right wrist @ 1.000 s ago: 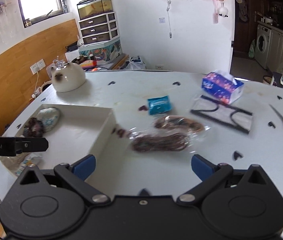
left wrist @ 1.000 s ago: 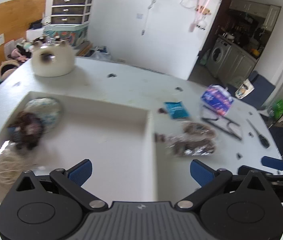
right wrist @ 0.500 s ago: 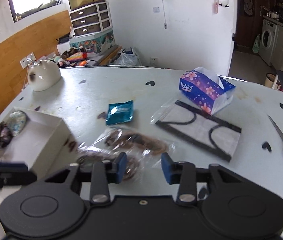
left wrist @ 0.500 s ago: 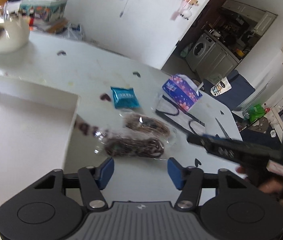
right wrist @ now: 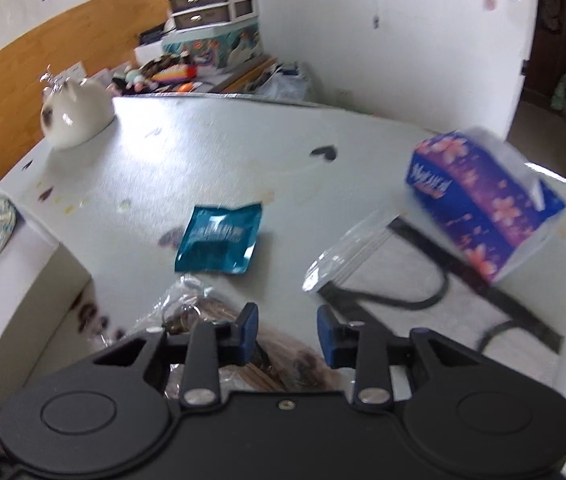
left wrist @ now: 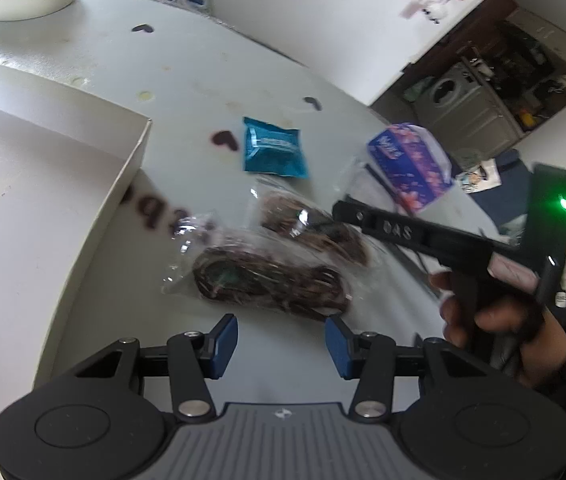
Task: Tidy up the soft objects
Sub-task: 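Grasp the dark bagged cable with the left tool while the right tool grasps the tan bagged cable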
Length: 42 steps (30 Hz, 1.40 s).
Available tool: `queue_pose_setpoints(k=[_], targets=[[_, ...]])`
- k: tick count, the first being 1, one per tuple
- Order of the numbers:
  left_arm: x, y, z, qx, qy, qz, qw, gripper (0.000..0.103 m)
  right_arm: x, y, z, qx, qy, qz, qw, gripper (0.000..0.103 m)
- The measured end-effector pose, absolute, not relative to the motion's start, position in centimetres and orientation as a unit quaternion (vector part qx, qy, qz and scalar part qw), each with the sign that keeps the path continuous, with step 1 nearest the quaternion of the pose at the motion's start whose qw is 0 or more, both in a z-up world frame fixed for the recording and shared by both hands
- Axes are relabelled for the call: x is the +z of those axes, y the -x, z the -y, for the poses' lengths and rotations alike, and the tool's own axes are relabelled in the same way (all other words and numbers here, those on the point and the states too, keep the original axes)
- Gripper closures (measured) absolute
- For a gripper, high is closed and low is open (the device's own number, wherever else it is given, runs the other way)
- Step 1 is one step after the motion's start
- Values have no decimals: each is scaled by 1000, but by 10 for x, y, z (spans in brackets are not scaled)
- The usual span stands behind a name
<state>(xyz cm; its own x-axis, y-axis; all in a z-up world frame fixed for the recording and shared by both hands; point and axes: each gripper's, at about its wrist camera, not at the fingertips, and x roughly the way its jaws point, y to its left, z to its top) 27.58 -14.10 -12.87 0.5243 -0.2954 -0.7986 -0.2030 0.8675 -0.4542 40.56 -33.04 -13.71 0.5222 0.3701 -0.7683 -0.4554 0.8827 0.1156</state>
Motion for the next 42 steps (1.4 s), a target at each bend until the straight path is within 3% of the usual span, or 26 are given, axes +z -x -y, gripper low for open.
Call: queue_pose_setpoints(k=[6, 14, 20, 27, 29, 31, 34, 38, 42], targets=[[-140, -288, 143, -6, 251, -488, 836, 54, -142, -380, 343, 254, 35, -435, 863, 69], [-144, -294, 164, -34, 152, -500, 852, 51, -144, -315, 366, 237, -3, -469, 851, 69], [-148, -268, 188, -81, 35, -524, 847, 50, -146, -263, 381, 218, -39, -494, 841, 69], [-148, -233, 185, -108, 19, -537, 837, 51, -137, -228, 387, 185, -84, -497, 843, 68], [-148, -227, 182, -113, 20, -538, 835, 52, -132, -227, 389, 172, -109, -488, 849, 65], [-147, -222, 179, -118, 18, -538, 834, 52, -129, -229, 388, 168, -121, -486, 849, 51], [-147, -218, 177, -121, 11, -539, 833, 51, -128, -230, 374, 177, -98, -494, 846, 48], [-147, -221, 177, -107, 10, -546, 831, 50, -135, -225, 360, 170, -60, -518, 836, 49], [-146, -232, 175, -87, 37, -551, 829, 41, -143, -213, 363, 166, -61, -532, 828, 62]])
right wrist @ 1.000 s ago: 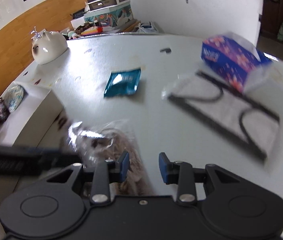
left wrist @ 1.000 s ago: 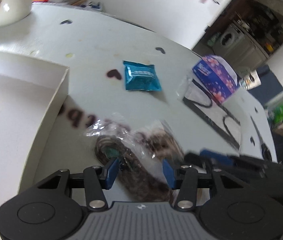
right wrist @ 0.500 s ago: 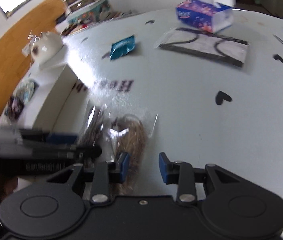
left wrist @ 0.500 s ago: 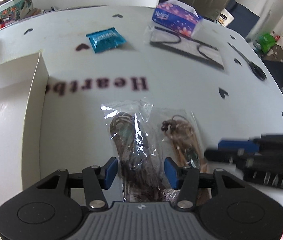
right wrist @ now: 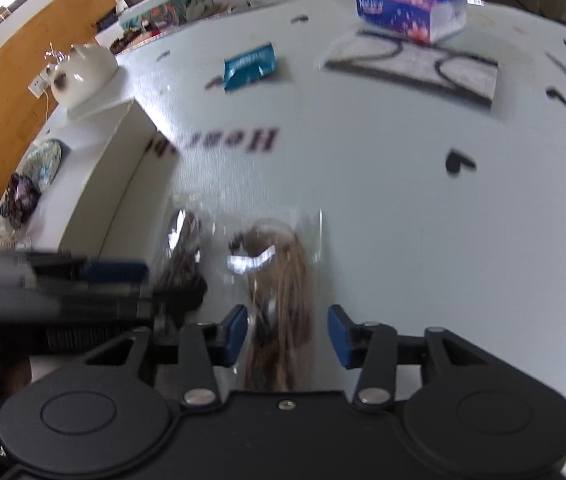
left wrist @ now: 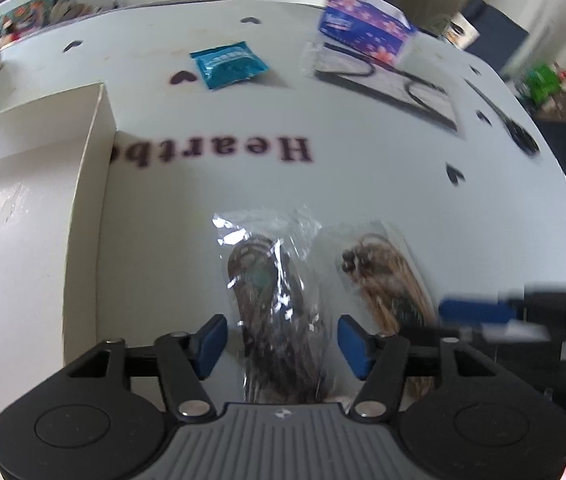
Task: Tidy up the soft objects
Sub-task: 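Grasp the dark bagged cable with the left tool while the right tool grasps the tan bagged cable, then carry both bagged cables over the tray beside the medicine packet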
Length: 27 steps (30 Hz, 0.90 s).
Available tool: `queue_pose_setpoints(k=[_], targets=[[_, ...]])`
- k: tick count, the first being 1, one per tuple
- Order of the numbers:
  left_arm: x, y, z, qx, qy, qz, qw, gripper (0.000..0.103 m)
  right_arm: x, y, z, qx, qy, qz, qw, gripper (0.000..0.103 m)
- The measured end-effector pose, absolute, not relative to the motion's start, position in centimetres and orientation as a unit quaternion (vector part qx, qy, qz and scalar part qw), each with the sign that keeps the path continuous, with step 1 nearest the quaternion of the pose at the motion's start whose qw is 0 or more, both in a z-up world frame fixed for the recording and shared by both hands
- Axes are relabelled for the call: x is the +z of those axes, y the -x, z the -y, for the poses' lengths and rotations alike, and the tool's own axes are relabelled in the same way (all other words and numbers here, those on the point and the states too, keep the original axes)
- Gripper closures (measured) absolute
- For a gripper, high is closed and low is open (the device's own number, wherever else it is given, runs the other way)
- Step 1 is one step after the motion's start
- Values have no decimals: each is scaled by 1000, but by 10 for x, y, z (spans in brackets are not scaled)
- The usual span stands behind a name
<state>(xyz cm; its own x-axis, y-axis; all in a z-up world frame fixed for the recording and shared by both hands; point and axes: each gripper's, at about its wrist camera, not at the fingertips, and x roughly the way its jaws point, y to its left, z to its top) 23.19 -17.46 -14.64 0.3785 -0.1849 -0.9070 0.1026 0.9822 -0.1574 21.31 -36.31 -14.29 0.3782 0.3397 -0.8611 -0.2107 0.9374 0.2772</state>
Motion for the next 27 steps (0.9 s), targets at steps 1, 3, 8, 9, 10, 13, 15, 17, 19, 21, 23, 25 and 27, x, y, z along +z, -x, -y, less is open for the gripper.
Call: queue_pose_setpoints(k=[1, 3, 8, 9, 10, 13, 15, 17, 19, 21, 23, 25, 27], targets=[[-146, -234, 173, -82, 48, -551, 829, 41, -143, -210, 365, 165, -61, -531, 829, 68], [-145, -237, 172, -76, 64, -549, 830, 48, -143, -206, 369, 160, -69, -533, 828, 71], [-146, -234, 176, -78, 55, -547, 831, 59, -143, -196, 379, 151, -87, -529, 830, 78], [-145, -232, 177, -81, 55, -547, 831, 59, -142, -194, 380, 149, -88, -528, 831, 79], [-145, -229, 179, -84, 55, -547, 831, 60, -142, -192, 382, 148, -90, -527, 832, 81], [-144, -221, 182, -93, 56, -547, 830, 61, -141, -188, 383, 147, -91, -523, 834, 85], [-143, -215, 184, -98, 55, -541, 833, 62, -139, -184, 383, 147, -91, -520, 836, 86], [-137, -209, 184, -103, 57, -531, 839, 63, -136, -180, 384, 144, -91, -513, 841, 88], [-130, -204, 183, -106, 59, -519, 846, 64, -130, -175, 387, 140, -93, -499, 850, 90], [-121, -200, 181, -108, 64, -503, 855, 64, -124, -172, 389, 132, -94, -487, 859, 90], [-110, -196, 177, -112, 72, -488, 863, 64, -116, -170, 392, 123, -98, -476, 865, 90], [-101, -194, 173, -117, 77, -475, 868, 65, -109, -167, 393, 117, -105, -466, 871, 90], [-92, -190, 168, -122, 81, -463, 874, 66, -102, -165, 392, 111, -111, -455, 877, 90]])
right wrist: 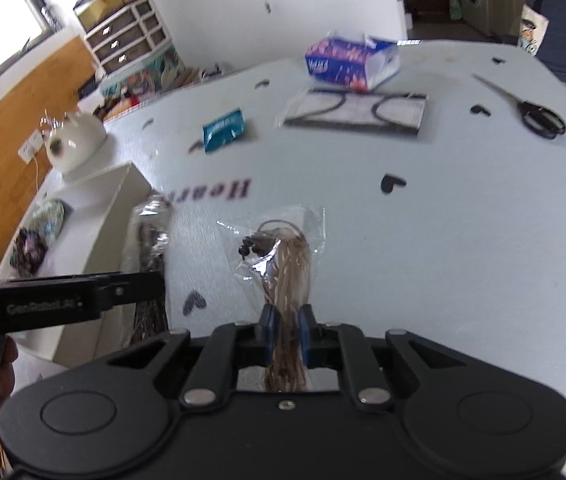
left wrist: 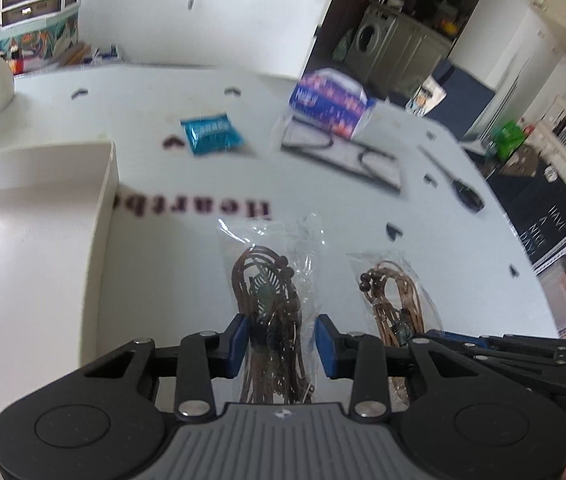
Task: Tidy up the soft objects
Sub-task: 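Carry both bagged cables over the tray beside the medicine packet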
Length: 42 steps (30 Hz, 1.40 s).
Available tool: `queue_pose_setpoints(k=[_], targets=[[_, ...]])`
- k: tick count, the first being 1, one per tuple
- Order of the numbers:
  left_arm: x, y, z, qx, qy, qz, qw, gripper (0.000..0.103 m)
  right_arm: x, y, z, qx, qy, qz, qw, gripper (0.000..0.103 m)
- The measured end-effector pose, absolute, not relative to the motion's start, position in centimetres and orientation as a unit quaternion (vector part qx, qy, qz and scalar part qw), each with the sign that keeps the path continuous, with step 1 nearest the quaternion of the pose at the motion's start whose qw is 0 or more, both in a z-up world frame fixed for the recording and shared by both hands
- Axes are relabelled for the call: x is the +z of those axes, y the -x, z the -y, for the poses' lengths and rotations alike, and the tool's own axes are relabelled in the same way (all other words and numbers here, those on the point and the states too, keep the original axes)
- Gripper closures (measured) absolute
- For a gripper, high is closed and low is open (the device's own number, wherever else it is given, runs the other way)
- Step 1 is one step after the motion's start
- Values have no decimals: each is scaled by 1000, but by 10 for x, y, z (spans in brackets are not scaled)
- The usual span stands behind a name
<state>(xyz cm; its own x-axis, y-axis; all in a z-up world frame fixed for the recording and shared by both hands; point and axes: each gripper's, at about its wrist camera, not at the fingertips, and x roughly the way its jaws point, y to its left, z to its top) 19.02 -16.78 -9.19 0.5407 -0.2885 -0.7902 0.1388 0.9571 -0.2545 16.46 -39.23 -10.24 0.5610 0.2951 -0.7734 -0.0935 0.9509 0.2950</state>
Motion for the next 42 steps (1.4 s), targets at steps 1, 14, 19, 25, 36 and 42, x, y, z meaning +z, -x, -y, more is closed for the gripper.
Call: queue_pose_setpoints(k=[1, 14, 19, 25, 36, 42], targets=[[-88, -188, 164, -125, 83, -458, 876, 67, -99, -163, 391, 108, -114, -450, 879, 90], [-94, -198, 124, -149, 127, -503, 842, 46, -83, -146, 354, 55, -138, -424, 893, 90], [-116, -211, 137, -138, 166, -537, 815, 43, -86, -132, 365, 26, -143, -431, 891, 90], [-139, -229, 152, -78, 158, -553, 814, 42, -90, -124, 391, 6, -146, -435, 889, 90], [-148, -244, 177, 2, 173, -542, 822, 41, -98, -130, 429, 7, -144, -445, 884, 90], [-148, -235, 186, 5, 117, -524, 844, 61, -100, -136, 432, 19, -144, -447, 883, 90]])
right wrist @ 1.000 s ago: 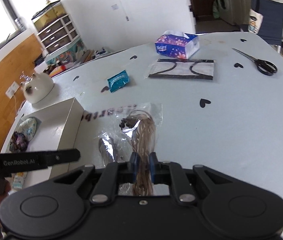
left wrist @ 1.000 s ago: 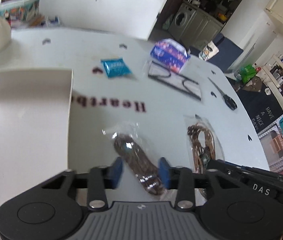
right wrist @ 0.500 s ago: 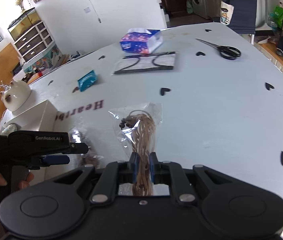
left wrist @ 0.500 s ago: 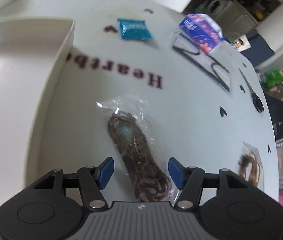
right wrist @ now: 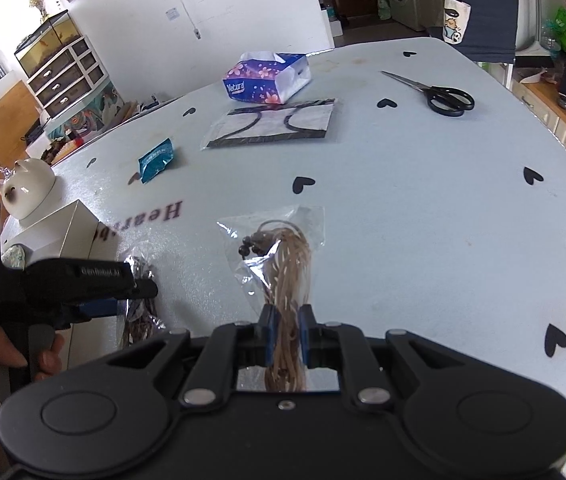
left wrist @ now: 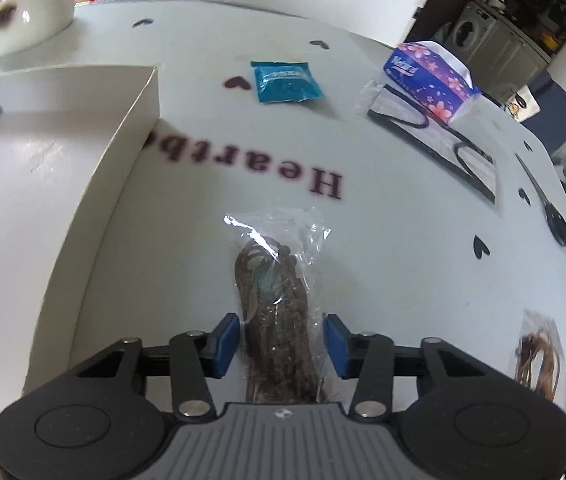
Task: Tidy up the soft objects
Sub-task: 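Carry both bagged cables over the tray beside the medicine packet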
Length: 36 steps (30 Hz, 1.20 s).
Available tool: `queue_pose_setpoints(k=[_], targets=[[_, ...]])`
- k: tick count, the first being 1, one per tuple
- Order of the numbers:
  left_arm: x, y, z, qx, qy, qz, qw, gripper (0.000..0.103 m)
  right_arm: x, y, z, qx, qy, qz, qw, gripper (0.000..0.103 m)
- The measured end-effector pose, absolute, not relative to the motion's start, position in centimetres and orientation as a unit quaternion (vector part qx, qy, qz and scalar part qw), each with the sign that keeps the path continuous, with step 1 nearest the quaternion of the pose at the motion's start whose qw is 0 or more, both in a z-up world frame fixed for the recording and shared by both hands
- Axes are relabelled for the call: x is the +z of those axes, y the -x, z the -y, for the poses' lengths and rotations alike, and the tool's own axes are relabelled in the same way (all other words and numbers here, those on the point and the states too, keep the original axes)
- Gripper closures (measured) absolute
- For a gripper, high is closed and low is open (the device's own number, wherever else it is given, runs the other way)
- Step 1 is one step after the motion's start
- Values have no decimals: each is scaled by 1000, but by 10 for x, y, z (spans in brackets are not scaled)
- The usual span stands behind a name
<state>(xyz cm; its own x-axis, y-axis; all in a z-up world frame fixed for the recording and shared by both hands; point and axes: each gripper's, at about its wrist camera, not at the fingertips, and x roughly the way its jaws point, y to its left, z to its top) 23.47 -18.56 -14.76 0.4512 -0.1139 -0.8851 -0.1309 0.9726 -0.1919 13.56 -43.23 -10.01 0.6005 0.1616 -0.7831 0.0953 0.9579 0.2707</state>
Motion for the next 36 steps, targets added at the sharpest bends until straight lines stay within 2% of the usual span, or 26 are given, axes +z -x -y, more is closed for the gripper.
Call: queue_pose_setpoints(k=[6, 24, 36], targets=[[-142, -230, 179, -22, 125, -515, 848, 73, -97, -137, 428, 30, -140, -442, 885, 90], [-68, -204, 119, -76, 118, -425, 894, 73, -76, -152, 370, 68, -134, -417, 896, 90], [-61, -196, 23, -50, 114, -424, 897, 73, -60, -166, 277, 115, -126, -407, 897, 90]])
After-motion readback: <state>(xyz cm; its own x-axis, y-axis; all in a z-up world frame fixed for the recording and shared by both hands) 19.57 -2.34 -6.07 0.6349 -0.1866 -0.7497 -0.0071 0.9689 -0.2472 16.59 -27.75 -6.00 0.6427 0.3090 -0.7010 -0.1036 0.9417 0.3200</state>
